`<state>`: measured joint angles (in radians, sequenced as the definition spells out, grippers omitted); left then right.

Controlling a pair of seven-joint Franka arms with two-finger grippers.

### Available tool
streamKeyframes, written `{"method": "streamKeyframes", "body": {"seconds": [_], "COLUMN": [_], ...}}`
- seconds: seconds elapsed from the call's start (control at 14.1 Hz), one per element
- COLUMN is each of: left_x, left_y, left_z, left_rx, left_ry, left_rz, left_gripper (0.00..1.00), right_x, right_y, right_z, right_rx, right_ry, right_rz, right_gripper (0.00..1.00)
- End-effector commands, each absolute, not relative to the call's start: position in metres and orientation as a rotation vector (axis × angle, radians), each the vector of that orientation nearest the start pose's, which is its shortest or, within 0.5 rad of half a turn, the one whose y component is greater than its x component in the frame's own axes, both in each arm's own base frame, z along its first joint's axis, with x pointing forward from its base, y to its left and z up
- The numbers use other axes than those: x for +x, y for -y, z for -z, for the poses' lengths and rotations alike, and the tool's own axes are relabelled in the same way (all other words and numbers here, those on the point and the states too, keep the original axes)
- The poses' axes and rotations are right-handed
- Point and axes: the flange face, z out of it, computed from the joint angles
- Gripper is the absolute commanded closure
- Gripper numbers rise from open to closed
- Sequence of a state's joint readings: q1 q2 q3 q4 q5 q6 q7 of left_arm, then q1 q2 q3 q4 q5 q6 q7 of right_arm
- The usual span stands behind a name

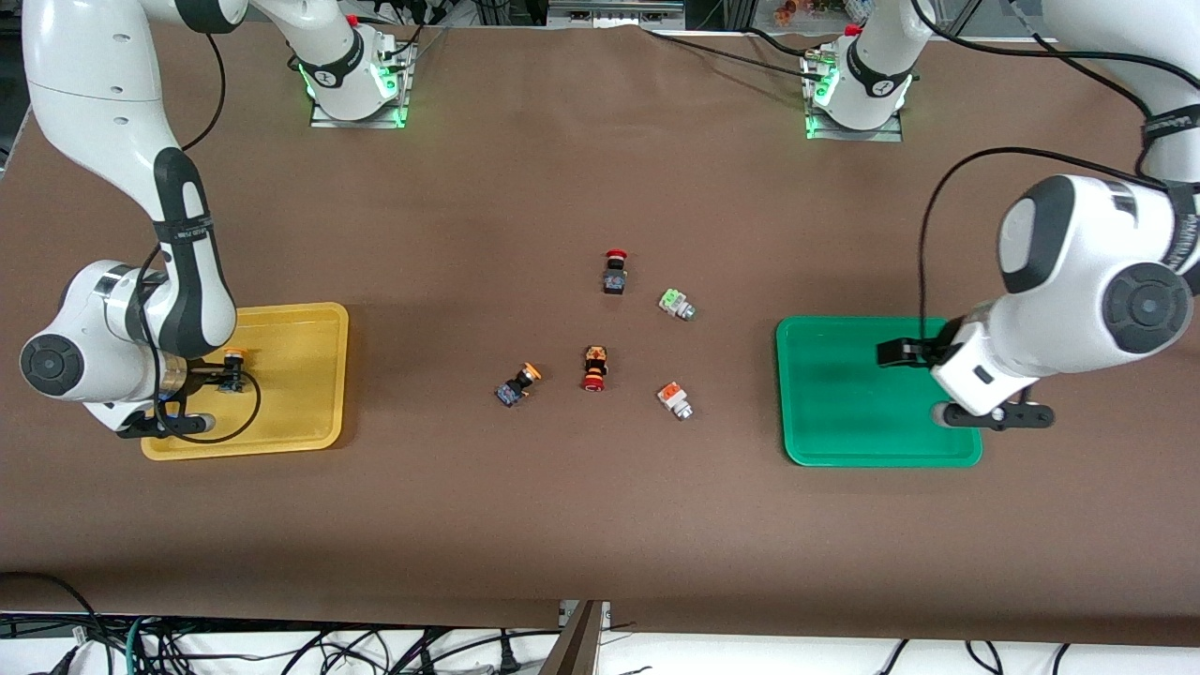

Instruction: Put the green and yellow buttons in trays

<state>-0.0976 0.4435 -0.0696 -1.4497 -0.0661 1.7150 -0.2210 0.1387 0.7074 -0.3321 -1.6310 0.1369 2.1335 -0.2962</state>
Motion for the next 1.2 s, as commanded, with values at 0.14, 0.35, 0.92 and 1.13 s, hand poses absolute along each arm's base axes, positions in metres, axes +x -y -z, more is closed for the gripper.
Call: {"method": "streamKeyframes", "body": {"seconds": [0.14, 0.35, 0.92, 1.13], "left_x": [0.63, 0.6, 0.54, 0.524], "left_y": [0.152, 0.195, 0.301, 0.352], "left_z": [-0.398, -0.37, -0.264, -0.223], "left_rx": [-3.147, -3.011, -2.972, -2.961], "left_ry": [0.634, 0.783, 0.991, 1.1], "left_rz": [-0.69, -0.812, -0.579, -0.479], "left_gripper": [0.0, 0.0, 0.0, 0.0], "right_x": [0.673, 0.669, 0.626, 0.614], "right_y": [0.003, -0.079, -0.313, -0.356], "right_z": [-0.266, -0.269, -0.234, -0.21], "right_rx": [-3.132, -3.157, -2.985, -2.89], "right_ry": [0.044, -0.145, -0.891, -1.027], "right_rz": [-0.263, -0.254, 0.065, 0.176], "right_gripper": [0.0, 0.0, 0.0, 0.0]}}
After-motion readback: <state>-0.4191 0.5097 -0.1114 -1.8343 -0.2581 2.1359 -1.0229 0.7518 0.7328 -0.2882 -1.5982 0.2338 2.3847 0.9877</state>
